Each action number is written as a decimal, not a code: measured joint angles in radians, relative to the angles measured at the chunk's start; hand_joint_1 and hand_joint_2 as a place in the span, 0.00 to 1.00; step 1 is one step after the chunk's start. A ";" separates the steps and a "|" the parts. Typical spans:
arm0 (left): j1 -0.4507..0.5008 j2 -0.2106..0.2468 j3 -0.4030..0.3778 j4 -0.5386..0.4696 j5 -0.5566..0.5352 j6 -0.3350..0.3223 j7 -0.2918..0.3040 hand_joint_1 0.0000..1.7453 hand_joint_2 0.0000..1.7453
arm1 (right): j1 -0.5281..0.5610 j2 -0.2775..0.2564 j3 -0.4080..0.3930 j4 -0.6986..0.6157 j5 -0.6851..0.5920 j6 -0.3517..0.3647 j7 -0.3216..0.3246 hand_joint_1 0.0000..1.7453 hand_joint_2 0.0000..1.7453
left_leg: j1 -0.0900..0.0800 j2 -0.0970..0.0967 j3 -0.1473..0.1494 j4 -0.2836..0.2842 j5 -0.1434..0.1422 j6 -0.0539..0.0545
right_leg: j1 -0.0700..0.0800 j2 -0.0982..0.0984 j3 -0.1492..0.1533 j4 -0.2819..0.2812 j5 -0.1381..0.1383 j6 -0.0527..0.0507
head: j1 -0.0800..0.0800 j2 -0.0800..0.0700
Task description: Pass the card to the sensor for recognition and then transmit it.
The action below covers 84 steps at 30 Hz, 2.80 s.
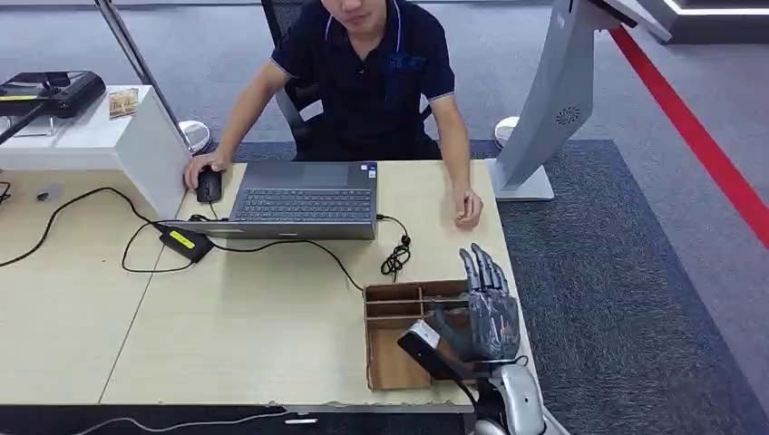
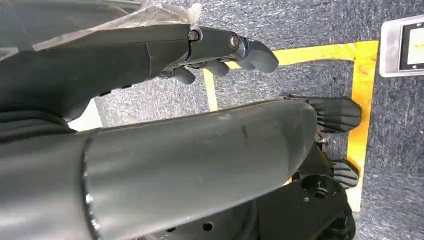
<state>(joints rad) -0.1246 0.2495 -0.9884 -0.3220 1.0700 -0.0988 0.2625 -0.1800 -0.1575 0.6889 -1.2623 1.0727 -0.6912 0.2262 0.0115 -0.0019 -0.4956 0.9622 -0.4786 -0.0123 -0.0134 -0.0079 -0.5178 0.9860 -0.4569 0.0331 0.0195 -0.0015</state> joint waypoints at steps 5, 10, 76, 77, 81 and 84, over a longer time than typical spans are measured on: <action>0.000 0.000 0.000 0.000 -0.001 0.000 0.000 0.00 0.00 | -0.001 0.002 0.000 0.008 0.001 0.000 0.000 0.12 1.00 | 0.000 0.000 0.000 0.000 0.000 0.000 | 0.000 0.000 0.000 0.000 0.000 0.000 | 0.000 0.000; 0.000 0.000 0.000 0.002 -0.001 0.000 0.000 0.00 0.00 | -0.001 0.003 0.000 0.012 0.001 0.000 0.000 0.12 1.00 | 0.000 0.000 0.000 0.000 0.000 0.000 | 0.000 0.000 0.000 0.000 0.000 0.000 | 0.000 0.000; 0.000 0.003 0.000 0.005 -0.007 -0.001 -0.001 0.00 0.00 | 0.000 0.002 -0.009 0.027 0.011 -0.002 0.004 0.26 1.00 | 0.000 0.000 0.000 0.000 0.000 0.000 | 0.000 0.000 0.000 0.000 0.000 0.000 | 0.000 0.000; 0.000 0.003 0.000 0.005 -0.007 -0.001 -0.001 0.00 0.00 | 0.000 0.002 -0.009 0.027 0.012 -0.002 0.004 0.26 1.00 | 0.000 0.000 0.000 0.000 0.000 0.000 | 0.000 0.000 0.000 0.000 0.000 0.000 | 0.000 0.000; 0.000 0.003 0.000 0.005 -0.008 -0.001 -0.001 0.00 0.00 | 0.000 0.002 -0.010 0.027 0.013 -0.002 0.004 0.29 1.00 | 0.000 0.000 0.000 0.000 0.000 0.000 | 0.000 0.000 0.000 0.000 0.000 0.000 | 0.000 0.000; 0.000 0.003 0.000 0.005 -0.008 -0.001 -0.001 0.00 0.00 | 0.001 0.002 -0.010 0.027 0.013 -0.002 0.004 0.32 1.00 | 0.000 0.000 0.000 0.000 0.000 0.000 | 0.000 0.000 0.000 0.000 0.000 0.000 | 0.000 0.000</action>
<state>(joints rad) -0.1245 0.2522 -0.9888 -0.3174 1.0624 -0.0999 0.2617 -0.1795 -0.1560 0.6794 -1.2352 1.0857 -0.6928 0.2304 0.0115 -0.0018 -0.4956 0.9622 -0.4786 -0.0122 -0.0135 -0.0079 -0.5182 0.9859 -0.4568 0.0331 0.0195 -0.0015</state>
